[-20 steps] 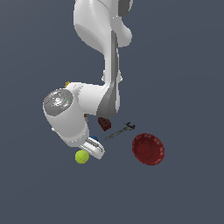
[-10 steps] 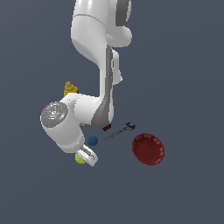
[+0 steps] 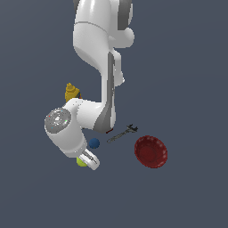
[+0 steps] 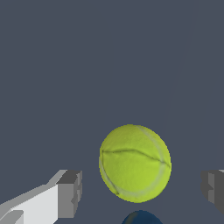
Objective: Pick up a designated object from a clutter of objects.
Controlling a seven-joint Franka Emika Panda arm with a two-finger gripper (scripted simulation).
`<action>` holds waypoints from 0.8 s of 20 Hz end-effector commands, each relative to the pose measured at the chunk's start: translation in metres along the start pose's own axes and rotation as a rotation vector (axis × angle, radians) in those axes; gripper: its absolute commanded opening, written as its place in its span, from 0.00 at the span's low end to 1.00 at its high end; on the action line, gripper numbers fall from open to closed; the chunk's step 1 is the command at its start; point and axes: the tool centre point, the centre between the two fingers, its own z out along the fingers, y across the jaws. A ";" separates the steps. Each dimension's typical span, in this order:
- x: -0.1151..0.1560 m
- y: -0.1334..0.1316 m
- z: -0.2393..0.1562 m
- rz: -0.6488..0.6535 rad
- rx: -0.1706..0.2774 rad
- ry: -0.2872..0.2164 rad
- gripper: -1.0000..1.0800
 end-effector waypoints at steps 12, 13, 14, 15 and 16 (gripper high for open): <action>0.001 0.000 0.034 0.002 -0.001 -0.001 0.00; 0.001 0.000 0.034 0.002 -0.001 -0.001 0.00; 0.001 0.000 0.034 0.002 -0.001 -0.001 0.00; 0.001 0.000 0.034 0.002 -0.001 -0.001 0.00; 0.001 0.000 0.034 0.002 -0.001 -0.001 0.00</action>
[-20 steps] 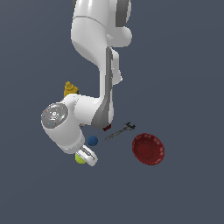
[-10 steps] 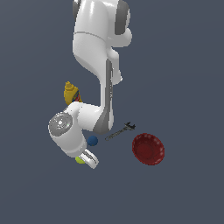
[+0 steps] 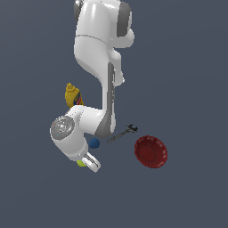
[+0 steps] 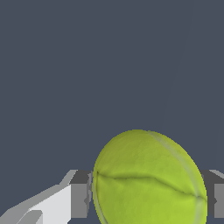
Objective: Pick up a designated object from a clutter of objects.
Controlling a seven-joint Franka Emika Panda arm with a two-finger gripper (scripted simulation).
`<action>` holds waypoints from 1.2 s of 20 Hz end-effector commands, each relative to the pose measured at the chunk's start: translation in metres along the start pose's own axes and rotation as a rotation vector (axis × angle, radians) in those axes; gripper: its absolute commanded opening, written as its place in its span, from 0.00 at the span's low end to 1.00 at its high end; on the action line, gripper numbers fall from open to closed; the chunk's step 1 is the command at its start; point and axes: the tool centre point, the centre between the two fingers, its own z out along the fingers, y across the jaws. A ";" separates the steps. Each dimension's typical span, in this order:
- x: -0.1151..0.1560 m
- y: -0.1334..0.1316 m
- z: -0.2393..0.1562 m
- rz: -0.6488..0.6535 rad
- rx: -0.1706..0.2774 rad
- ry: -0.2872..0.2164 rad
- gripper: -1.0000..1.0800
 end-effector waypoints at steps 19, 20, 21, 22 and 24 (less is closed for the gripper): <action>-0.031 -0.015 -0.028 0.000 0.000 0.000 0.00; -0.036 -0.017 -0.033 0.000 0.000 0.000 0.00; -0.041 -0.019 -0.038 0.000 0.000 0.000 0.00; -0.047 -0.022 -0.043 0.000 0.000 0.000 0.00; -0.060 -0.028 -0.055 0.000 0.001 0.000 0.00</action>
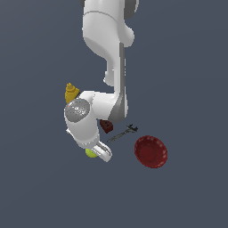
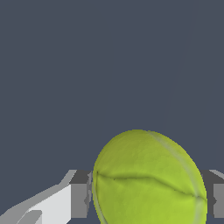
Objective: Pick up a designated object from a clutter of objects.
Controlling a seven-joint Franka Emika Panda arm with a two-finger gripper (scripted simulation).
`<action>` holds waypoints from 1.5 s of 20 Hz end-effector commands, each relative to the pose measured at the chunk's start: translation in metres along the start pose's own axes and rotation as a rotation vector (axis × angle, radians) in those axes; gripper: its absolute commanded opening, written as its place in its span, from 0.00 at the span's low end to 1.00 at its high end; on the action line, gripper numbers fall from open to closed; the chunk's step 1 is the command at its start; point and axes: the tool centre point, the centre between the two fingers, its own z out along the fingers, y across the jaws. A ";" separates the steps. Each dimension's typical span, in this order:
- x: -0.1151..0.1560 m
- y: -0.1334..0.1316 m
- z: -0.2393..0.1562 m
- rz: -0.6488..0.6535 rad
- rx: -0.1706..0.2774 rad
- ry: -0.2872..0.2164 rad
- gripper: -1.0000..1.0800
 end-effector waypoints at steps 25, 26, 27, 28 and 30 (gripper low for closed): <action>-0.214 -0.106 -0.204 -0.001 -0.001 0.006 0.00; -0.221 -0.110 -0.212 -0.001 -0.001 0.006 0.00; -0.229 -0.114 -0.219 -0.001 -0.001 0.006 0.00; -0.235 -0.118 -0.225 -0.001 -0.001 0.006 0.00; -0.248 -0.125 -0.238 -0.001 -0.001 0.006 0.00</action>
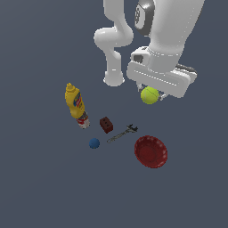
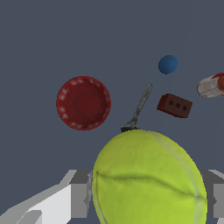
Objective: Pick up a designated object from a clutter of objects.
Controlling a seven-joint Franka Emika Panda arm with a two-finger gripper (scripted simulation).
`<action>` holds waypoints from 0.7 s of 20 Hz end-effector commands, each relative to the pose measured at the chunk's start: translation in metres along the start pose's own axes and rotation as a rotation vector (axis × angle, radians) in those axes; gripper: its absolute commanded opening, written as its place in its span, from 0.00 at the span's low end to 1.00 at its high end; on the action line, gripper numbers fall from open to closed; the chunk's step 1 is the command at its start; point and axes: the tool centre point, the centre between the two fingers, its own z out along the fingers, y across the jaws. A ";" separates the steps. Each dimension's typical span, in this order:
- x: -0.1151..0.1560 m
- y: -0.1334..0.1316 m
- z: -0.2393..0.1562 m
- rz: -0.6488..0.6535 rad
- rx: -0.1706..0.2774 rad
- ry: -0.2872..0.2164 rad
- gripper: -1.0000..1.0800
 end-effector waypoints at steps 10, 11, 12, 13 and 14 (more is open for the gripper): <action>-0.044 -0.027 -0.046 0.001 0.002 -0.001 0.00; -0.045 -0.028 -0.047 0.001 0.002 -0.001 0.00; -0.045 -0.028 -0.047 0.001 0.002 -0.002 0.00; -0.044 -0.028 -0.047 0.001 0.002 -0.002 0.00; -0.043 -0.028 -0.046 0.001 0.002 -0.002 0.00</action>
